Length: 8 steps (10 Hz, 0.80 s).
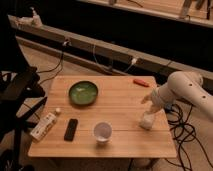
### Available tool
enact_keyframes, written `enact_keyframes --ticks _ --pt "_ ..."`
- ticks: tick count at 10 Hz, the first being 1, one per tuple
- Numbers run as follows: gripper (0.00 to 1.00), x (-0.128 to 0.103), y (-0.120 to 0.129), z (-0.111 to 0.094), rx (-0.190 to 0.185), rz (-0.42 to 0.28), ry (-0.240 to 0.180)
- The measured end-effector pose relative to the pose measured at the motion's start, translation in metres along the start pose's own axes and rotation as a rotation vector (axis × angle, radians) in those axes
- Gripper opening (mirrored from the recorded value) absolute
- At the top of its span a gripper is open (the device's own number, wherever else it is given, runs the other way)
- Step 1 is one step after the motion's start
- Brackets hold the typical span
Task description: Move the arm in a circular motion
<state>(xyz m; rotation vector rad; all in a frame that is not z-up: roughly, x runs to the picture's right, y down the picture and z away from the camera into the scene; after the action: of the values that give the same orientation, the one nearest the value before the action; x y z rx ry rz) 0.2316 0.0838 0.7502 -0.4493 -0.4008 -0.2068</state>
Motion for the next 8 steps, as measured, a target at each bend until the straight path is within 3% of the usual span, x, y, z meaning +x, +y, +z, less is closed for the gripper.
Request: enact_keyframes --ticks 2,4,5,8 --pt "0.25 0.003 -0.016 0.006 -0.002 -0.019 -0.001" --pt "0.05 -0.014 -0.022 0.019 -0.008 -0.071 -0.016" --pt "0.01 -0.026 -0.025 0.025 -0.009 -0.095 -0.029" --pt "0.0 -0.073 -0.048 0.045 0.003 -0.185 -0.087"
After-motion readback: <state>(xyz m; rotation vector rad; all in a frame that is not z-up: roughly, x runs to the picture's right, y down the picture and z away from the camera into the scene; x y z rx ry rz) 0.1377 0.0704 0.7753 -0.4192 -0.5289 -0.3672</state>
